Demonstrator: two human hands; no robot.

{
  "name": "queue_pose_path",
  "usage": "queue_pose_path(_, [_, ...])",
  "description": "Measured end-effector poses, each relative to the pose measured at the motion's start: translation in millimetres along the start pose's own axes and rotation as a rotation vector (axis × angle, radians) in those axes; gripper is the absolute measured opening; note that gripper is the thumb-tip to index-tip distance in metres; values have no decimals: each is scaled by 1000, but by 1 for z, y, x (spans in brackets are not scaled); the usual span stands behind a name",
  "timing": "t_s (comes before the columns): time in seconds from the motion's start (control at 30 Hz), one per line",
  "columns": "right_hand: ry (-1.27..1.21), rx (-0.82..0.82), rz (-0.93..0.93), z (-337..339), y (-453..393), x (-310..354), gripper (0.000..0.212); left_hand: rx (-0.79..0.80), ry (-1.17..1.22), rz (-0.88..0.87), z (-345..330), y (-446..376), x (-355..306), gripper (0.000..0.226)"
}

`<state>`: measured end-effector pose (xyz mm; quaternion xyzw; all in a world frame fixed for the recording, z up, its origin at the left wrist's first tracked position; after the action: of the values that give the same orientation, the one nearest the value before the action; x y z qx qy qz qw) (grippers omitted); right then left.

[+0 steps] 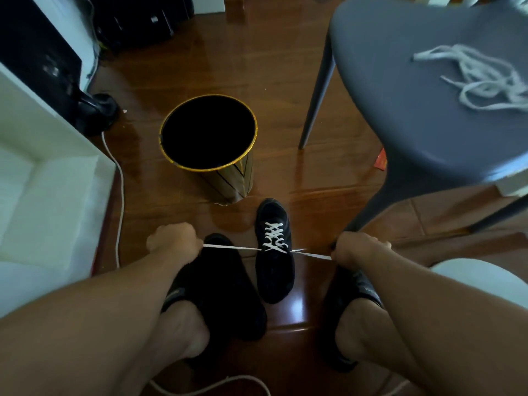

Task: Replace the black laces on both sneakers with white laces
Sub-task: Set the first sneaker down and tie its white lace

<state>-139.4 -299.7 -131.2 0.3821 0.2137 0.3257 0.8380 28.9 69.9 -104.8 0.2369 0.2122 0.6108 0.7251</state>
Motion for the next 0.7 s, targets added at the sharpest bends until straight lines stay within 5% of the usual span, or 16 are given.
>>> queue_pose_path(0.07, [-190, 127, 114, 0, 16, 24, 26, 33, 309, -58, -2, 7, -13, 45])
queue_pose_path(0.17, [-826, 191, 200, 18, 38, 53, 23, -20, 864, -146, 19, 24, -56, 35])
queue_pose_path(0.27, [-1177, 143, 242, 40, 46, 72, 22, -23, 1035, -266, 44, 37, -108, 32])
queue_pose_path(0.4, [-1255, 127, 309, 57, 50, 95, 34, 173, 1144, -345, 37, 37, -163, 26])
queue_pose_path(0.5, [-1376, 288, 317, 53, 48, 110, 37, 321, 1249, -339, 17, 32, -183, 14])
queue_pose_path(0.6, [-1375, 328, 369, 51, 38, 118, 33, 223, 1269, -289, 17, 21, -180, 19])
queue_pose_path(0.7, [-1246, 164, 348, 44, 23, 107, 48, 104, 1273, -245, 20, 9, -169, 23])
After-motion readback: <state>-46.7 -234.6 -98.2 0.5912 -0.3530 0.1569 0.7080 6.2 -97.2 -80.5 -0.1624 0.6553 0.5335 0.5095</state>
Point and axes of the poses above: each hand's wrist, its own y-axis away from the middle knuckle, its own z-axis out of the back of the hand, x = y × z, the point moved 9 cm from there along -y, towards the middle knuckle, and after that the axes turned 9 degrees about -z, right-handed, at the moved point
